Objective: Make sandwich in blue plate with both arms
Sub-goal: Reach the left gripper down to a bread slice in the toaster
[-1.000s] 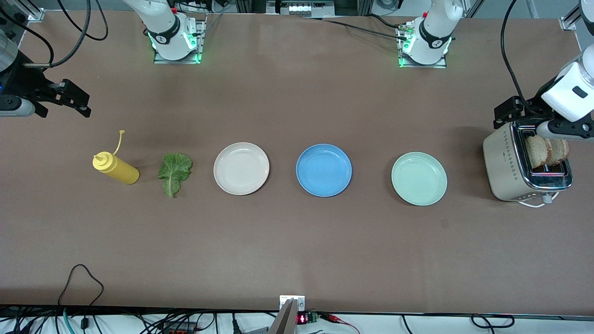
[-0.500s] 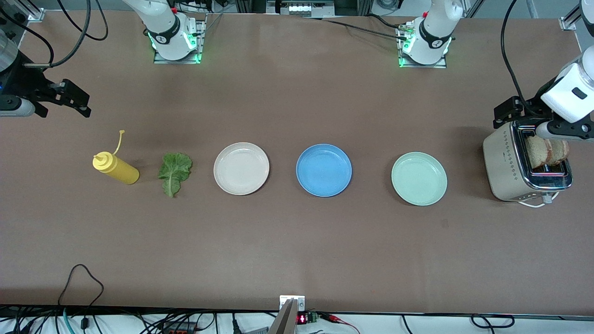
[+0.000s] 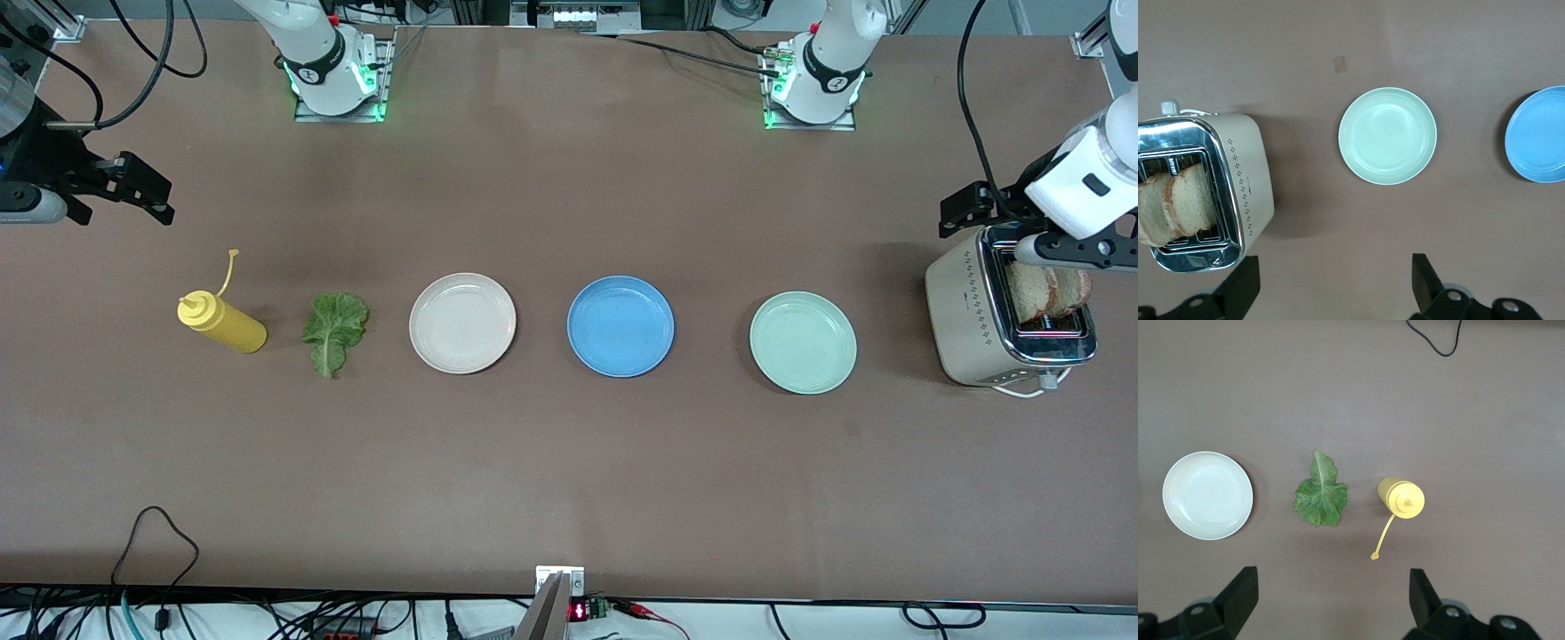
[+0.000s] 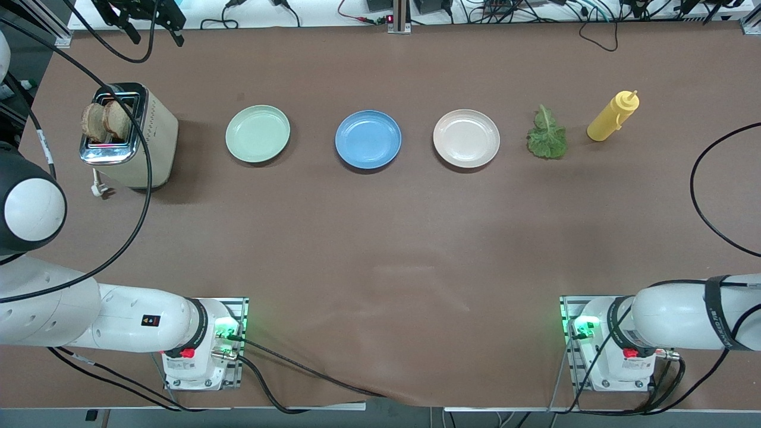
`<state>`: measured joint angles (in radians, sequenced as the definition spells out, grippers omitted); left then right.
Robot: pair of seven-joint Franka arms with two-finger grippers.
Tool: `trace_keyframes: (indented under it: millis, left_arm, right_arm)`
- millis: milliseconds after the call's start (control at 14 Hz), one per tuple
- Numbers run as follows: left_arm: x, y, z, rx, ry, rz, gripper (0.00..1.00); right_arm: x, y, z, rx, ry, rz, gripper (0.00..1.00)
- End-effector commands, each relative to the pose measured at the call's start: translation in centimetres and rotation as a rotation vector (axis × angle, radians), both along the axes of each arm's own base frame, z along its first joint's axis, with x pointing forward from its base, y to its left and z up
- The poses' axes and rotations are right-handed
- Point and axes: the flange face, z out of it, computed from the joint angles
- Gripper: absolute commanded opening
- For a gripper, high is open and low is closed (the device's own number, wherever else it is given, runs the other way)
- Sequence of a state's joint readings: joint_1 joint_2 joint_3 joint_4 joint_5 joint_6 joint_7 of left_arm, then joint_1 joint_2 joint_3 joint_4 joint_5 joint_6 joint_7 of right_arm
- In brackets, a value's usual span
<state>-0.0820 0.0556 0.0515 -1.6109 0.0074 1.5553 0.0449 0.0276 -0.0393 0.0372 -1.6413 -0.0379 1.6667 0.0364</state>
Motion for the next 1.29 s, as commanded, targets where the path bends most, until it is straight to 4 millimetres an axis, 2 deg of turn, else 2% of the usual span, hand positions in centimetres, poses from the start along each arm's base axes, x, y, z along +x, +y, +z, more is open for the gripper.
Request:
trace_keyframes:
  millis: [0,71,143,429,500,714,929,1214]
  left_arm:
    - [1.8,0.5,-2.4,0.03,0.053,0.012,1.0]
    - [1.9,1.6,-2.5,0.034,0.055,0.025,1.0]
    - [2.2,3.9,-3.3,0.067,0.067,0.045,1.0]
    - [3.2,8.2,-5.4,0.197,0.078,-0.054,1.0]
    - [3.1,10.2,-6.1,0.192,0.088,-0.041,1.0]
    - [2.9,15.0,-9.0,0.17,0.073,-0.06,1.0]
    - [1.8,19.3,-12.7,0.145,0.034,-0.074,1.0]
    - [0.5,20.7,-16.3,0.08,0.004,-0.074,1.0]
  right_arm:
    - [-0.6,0.0,0.2,-0.005,-0.002,-0.011,1.0]
    - [-0.6,-0.1,0.1,-0.007,-0.001,-0.013,1.0]
    - [-0.6,-0.1,0.1,-0.007,-0.002,-0.013,1.0]
    - [-0.6,-0.2,0.1,-0.007,0.002,-0.014,1.0]
    - [-0.5,-0.2,-0.1,-0.006,0.008,-0.015,1.0]
    - [0.0,-0.3,0.1,-0.004,0.002,-0.006,1.0]
    - [0.2,-0.3,0.7,-0.005,-0.013,0.012,1.0]
    - [0.0,-0.3,0.5,-0.008,0.006,0.008,1.0]
